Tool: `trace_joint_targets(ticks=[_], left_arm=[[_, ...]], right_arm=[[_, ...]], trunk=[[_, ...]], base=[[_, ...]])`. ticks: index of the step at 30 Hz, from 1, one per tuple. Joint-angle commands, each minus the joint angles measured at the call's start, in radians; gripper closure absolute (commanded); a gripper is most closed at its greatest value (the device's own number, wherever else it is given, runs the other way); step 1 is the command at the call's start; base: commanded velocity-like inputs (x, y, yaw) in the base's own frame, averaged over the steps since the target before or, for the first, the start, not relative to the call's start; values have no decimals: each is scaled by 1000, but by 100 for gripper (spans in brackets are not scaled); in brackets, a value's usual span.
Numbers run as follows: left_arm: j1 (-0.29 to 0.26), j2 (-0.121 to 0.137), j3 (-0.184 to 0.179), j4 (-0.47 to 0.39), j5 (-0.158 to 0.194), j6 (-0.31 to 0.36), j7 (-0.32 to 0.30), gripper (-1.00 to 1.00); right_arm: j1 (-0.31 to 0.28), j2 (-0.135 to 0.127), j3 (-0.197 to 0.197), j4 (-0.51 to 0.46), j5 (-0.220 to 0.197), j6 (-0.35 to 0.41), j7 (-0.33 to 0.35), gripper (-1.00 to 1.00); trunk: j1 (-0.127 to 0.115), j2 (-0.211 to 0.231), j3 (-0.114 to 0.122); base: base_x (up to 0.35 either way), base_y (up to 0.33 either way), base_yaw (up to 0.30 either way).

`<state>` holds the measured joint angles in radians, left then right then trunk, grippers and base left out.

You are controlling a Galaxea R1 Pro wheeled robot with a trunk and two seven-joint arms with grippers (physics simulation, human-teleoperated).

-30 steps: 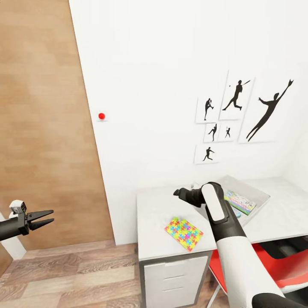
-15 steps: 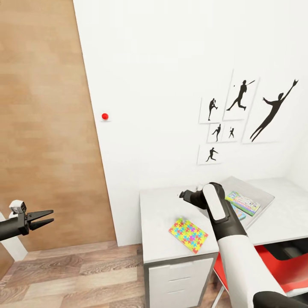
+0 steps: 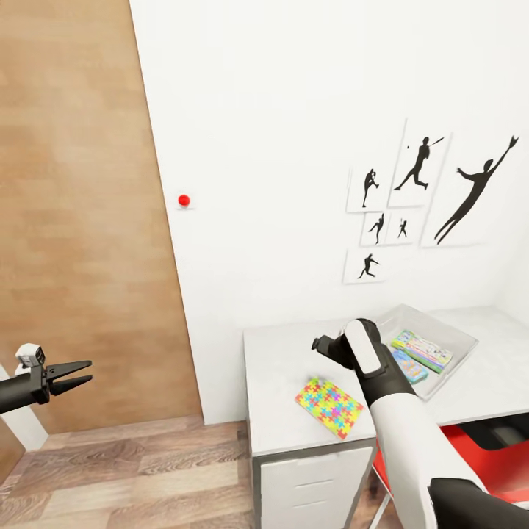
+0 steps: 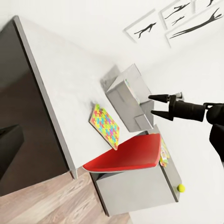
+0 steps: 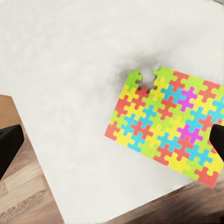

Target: Put all the toys in the child's room - the three board games (two on the bed and one on the table), the two jigsaw puzzles on the table, and the tennis ball on the table - inside the toy box on the table in the child's room.

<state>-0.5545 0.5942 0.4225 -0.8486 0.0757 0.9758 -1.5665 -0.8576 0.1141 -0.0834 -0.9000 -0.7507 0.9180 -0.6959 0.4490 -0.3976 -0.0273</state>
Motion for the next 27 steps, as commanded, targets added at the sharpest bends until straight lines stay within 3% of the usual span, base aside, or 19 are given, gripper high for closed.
trace_joint_targets(ticks=[1, 15, 20, 27], left_arm=[[-1, 1, 0, 0, -1, 11, -4, -100], [-1, 0, -1, 0, -1, 9, -4, -100], [-1, -1, -1, 0, -1, 9, -4, -100], [-1, -1, -1, 0, -1, 9, -4, -100]], right_arm=[[-1, 1, -3, 1, -11, 0, -11, -100], [-1, -6, -3, 4, -10, -2, -10, -100], [0, -39, -4, 5, -15, -3, -11, -100], [5, -52, -4, 6, -19, -2, -10, -100]], trunk=[[1, -2, -2], [1, -2, -4], [1, -2, -8], [1, -2, -14]], base=[[115, 71, 0], [80, 47, 0], [67, 23, 0], [8, 3, 0]])
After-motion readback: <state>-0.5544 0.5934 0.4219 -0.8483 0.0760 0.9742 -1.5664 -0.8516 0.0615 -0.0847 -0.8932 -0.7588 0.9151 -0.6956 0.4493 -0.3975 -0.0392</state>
